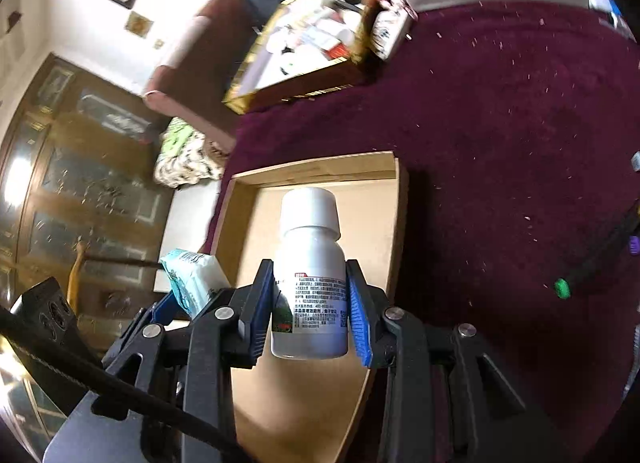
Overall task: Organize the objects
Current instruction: 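Carry the snack pack and white bottle into the cardboard tray with both grippers, release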
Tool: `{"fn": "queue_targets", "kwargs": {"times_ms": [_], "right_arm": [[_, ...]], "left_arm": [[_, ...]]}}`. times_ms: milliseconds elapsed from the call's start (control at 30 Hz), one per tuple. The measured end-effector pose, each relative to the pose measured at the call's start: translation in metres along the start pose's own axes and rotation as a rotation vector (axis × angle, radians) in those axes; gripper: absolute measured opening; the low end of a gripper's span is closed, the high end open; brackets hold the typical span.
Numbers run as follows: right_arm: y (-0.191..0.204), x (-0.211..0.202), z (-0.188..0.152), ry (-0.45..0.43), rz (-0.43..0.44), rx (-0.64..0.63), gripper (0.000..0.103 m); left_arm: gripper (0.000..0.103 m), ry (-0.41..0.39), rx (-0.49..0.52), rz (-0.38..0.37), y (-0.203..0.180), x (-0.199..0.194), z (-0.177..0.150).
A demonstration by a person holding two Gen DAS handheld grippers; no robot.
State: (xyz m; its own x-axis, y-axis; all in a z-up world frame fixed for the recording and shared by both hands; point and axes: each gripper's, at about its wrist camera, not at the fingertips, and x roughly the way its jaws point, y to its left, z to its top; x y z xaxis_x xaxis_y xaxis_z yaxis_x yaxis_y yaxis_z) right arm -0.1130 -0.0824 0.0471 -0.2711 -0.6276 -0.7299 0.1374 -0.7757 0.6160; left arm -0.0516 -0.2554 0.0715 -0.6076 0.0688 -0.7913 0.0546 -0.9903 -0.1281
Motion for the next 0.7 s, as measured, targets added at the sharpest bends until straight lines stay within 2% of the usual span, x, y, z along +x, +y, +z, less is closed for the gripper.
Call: {"fn": "queue_targets", "kwargs": {"times_ms": [67, 200, 500, 700], "right_arm": [[-0.007, 0.004, 0.004, 0.006, 0.001, 0.024, 0.033], [-0.010, 0.017, 0.010, -0.005, -0.057, 0.026, 0.032], [-0.009, 0.023, 0.017, -0.056, -0.142, -0.002, 0.032], [-0.004, 0.028, 0.019, -0.065, -0.173, -0.035, 0.032]], "left_arm": [[0.066, 0.027, -0.014, 0.006, 0.006, 0.018, -0.004], [0.066, 0.066, -0.062, 0.005, 0.018, 0.048, -0.003], [0.066, 0.068, -0.099, -0.033, 0.015, 0.068, 0.007], [0.067, 0.088, -0.115, -0.022, 0.014, 0.076, 0.008]]}}
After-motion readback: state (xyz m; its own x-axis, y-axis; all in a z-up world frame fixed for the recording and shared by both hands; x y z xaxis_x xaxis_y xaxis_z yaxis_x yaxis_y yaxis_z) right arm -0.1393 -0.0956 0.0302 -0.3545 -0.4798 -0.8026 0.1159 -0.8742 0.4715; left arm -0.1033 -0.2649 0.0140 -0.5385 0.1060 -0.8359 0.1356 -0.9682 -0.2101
